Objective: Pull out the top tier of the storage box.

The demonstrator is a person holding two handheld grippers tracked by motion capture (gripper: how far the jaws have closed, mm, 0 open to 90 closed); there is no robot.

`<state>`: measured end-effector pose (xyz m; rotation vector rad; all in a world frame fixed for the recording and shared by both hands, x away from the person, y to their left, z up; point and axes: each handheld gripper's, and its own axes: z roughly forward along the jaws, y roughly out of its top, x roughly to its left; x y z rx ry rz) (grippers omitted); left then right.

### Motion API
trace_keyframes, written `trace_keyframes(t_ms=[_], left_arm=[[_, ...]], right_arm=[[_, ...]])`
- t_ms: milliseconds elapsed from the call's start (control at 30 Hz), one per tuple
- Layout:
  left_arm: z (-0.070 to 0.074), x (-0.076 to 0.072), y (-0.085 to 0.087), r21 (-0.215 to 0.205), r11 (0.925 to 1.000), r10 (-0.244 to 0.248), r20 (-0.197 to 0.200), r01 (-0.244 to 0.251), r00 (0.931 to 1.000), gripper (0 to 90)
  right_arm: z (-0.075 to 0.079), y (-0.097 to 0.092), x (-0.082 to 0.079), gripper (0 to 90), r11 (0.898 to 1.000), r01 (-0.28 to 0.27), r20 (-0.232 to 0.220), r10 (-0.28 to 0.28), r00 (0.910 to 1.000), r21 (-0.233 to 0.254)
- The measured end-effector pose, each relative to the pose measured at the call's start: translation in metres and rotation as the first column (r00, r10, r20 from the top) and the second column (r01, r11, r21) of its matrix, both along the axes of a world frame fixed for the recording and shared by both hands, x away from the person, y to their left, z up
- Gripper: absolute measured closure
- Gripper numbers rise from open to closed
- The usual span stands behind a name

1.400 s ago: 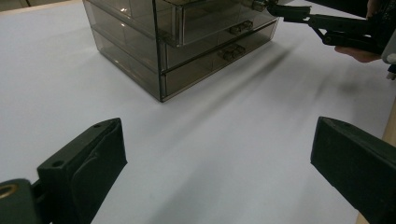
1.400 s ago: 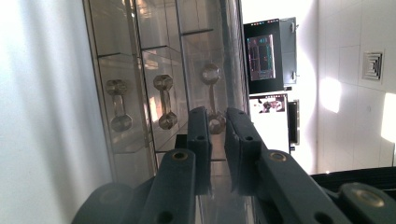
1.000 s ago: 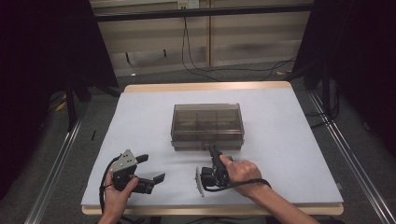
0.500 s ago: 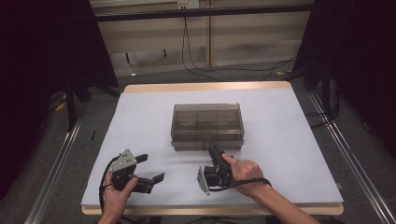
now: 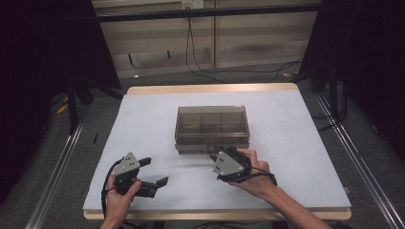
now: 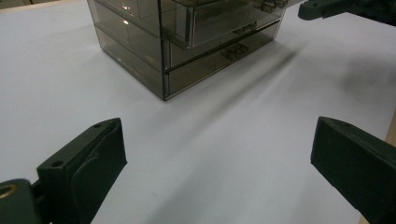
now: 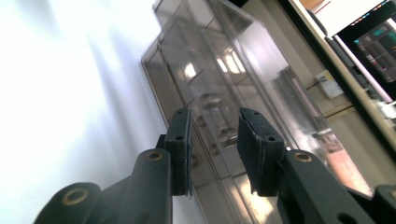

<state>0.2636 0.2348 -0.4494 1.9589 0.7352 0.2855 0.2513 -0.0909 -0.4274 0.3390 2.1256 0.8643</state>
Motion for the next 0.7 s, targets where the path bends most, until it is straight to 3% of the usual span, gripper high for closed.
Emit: trace_keyframes(t_ms=[133, 200, 267, 300, 433, 467, 567, 700], left_arm=[[0.0, 0.0, 0.0, 0.002, 1.0, -0.002, 0.0, 0.002, 1.0, 3.1], [0.0, 0.0, 0.0, 0.001, 1.0, 0.0, 0.0, 0.0, 1.0, 3.1], [0.0, 0.0, 0.0, 0.0, 1.0, -0.002, -0.001, 0.002, 1.0, 3.1], [0.0, 0.0, 0.0, 0.001, 1.0, -0.002, -0.001, 0.002, 1.0, 3.1], [0.0, 0.0, 0.0, 0.001, 1.0, -0.007, -0.001, 0.007, 1.0, 3.1], [0.0, 0.0, 0.0, 0.001, 1.0, -0.008, -0.003, 0.008, 1.0, 3.1], [0.0, 0.0, 0.0, 0.006, 1.0, -0.006, -0.001, 0.006, 1.0, 3.1], [0.0, 0.0, 0.0, 0.014, 0.9999, -0.002, -0.001, 0.002, 1.0, 3.1]], right_arm=[[0.009, -0.011, 0.005, 63.7, 0.994, -0.032, -0.091, 0.042, 0.995, 0.103], [0.013, -0.016, 0.009, 63.2, 0.988, -0.047, -0.14, 0.068, 0.9878, 0.149], [0.017, -0.023, 0.013, 63.5, 0.976, -0.077, -0.2, 0.119, 0.9725, 0.206], [0.019, -0.025, 0.014, 63.5, 0.973, -0.077, -0.199, 0.121, 0.9725, 0.219], [0.027, -0.033, 0.02, 63.6, 0.963, -0.088, -0.246, 0.152, 0.9573, 0.255], [0.03, -0.036, 0.023, 63.6, 0.959, -0.093, -0.269, 0.167, 0.9487, 0.268], [0.035, -0.043, 0.032, 60.1, 0.961, -0.093, -0.323, 0.177, 0.9298, 0.26], [0.042, -0.051, 0.04, 60.1, 0.961, -0.095, -0.364, 0.188, 0.9122, 0.258]])
